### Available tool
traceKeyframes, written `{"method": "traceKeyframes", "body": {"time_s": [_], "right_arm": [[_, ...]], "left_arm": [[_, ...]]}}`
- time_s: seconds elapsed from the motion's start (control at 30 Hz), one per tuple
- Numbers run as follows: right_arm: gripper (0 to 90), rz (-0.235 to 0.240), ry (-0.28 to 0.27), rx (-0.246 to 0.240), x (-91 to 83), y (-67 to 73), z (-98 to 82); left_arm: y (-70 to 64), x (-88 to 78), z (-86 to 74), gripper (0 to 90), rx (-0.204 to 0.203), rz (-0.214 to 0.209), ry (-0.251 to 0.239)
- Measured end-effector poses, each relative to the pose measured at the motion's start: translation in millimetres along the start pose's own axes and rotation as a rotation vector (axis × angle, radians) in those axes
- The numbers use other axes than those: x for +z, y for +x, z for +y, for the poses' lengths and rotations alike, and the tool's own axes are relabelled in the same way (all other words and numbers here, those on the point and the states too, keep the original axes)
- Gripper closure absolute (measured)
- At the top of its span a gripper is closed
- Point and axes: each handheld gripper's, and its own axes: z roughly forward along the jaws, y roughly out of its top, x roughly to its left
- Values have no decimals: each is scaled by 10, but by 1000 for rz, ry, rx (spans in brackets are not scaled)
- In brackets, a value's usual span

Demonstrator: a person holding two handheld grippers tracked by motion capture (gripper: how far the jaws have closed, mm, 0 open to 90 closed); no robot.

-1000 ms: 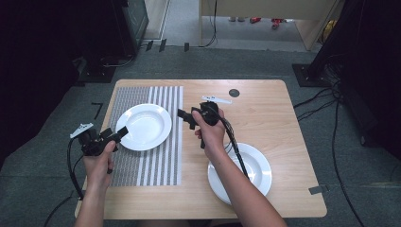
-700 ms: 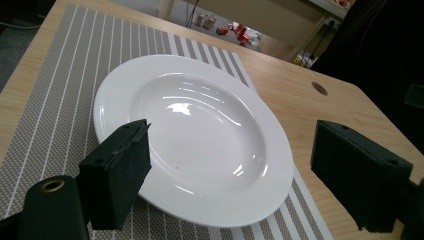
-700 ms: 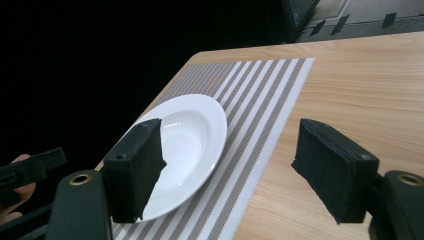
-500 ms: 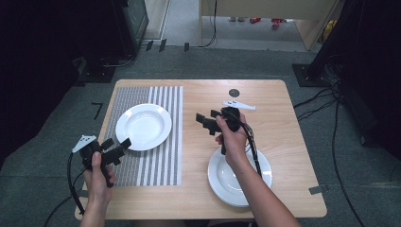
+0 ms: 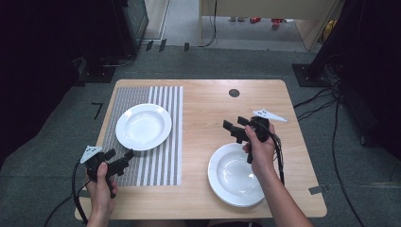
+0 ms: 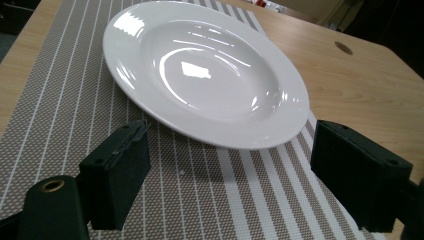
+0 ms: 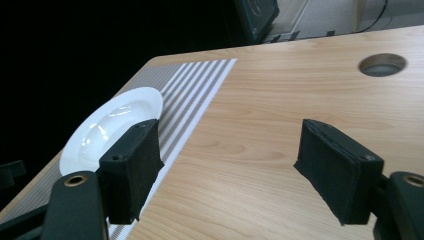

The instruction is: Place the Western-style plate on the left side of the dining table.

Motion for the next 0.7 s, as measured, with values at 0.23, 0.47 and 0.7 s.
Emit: {"method": "traceKeyframes", "body": {"time_s": [0.23,0.47,0.7], "right_arm": [[246,-36,-5,18,-261,-265,-125],[241,-80,-2,21,-490,-495,-274],[237,-130,-13,11,-738,-701,-394]], "left_arm": [[71,-90,-142,163,28,21,7],[133,-169,-260,163,47,48,23],[214,-228,-352,163,58,73,41]]}}
